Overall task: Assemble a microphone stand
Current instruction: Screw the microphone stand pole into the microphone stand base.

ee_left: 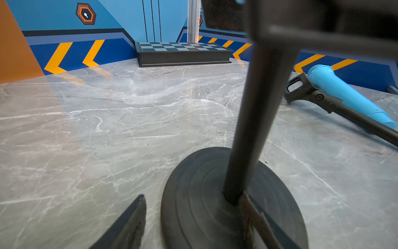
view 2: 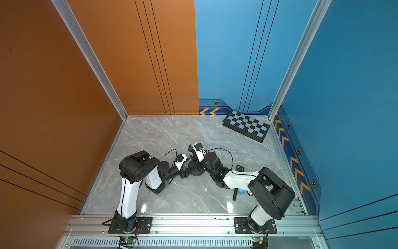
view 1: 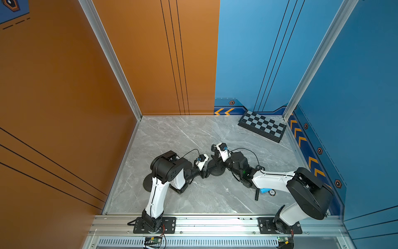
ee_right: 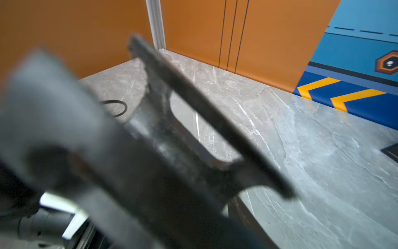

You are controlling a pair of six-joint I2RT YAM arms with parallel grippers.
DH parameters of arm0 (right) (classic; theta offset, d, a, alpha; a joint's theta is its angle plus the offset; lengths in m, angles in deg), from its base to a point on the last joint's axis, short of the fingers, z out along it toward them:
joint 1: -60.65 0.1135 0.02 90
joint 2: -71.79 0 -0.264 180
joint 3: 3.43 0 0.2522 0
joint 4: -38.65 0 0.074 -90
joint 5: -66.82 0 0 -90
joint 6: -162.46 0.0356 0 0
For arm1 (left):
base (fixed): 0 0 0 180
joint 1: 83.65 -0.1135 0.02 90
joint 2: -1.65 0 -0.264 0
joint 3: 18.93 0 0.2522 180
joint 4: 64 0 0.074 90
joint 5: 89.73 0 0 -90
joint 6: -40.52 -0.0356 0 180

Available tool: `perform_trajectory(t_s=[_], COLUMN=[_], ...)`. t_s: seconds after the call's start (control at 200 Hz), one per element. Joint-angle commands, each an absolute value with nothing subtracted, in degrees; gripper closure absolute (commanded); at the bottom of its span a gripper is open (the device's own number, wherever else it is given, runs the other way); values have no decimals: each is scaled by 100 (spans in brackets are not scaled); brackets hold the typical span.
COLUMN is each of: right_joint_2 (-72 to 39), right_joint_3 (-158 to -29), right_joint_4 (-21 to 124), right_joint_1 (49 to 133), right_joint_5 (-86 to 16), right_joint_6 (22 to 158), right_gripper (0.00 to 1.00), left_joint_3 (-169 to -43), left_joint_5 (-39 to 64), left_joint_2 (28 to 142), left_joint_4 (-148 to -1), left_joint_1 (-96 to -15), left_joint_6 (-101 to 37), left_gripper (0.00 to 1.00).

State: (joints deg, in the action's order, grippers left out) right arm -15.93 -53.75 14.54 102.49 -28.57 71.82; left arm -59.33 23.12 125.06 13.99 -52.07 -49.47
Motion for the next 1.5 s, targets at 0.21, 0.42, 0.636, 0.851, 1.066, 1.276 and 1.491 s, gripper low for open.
perform_trajectory(t_s=[0.21, 0.42, 0.636, 0.851, 1.066, 1.276, 1.491], right_joint_2=[-1282, -1548, -1619, -2256, -3299, -2750, -2243], right_joint_3=[-5663, -5777, -5511, -4715, -4648, -4712, -4924], right_joint_4=[2393, 2021, 1490, -392, -2074, -1405, -565], right_joint_1=[9462, 9374, 9445, 10952, 11472, 11261, 10331], right_joint_5=[-5539, -5540, -4231, 160, 1149, 229, -2723], right_joint_6=[6272, 6508, 6838, 7042, 6584, 6635, 6435], right_gripper=[45, 52, 100, 100, 100, 100, 99], left_joint_3=[-6044, -6187, -6175, -6206, -6196, -6137, -5941], left_joint_5=[3331, 3501, 3304, 3247, 3129, 3042, 3217], left_joint_2=[11998, 12192, 12188, 12184, 12173, 12070, 11462], left_joint_4=[-751, -751, -745, -745, -745, -749, -753], left_joint_1=[-5020, -5148, -5135, -5084, -5055, -5025, -5085], left_joint_6=[-5604, -5232, -5209, -5198, -5180, -5244, -5394], left_gripper=[28, 29, 30, 30, 30, 30, 27])
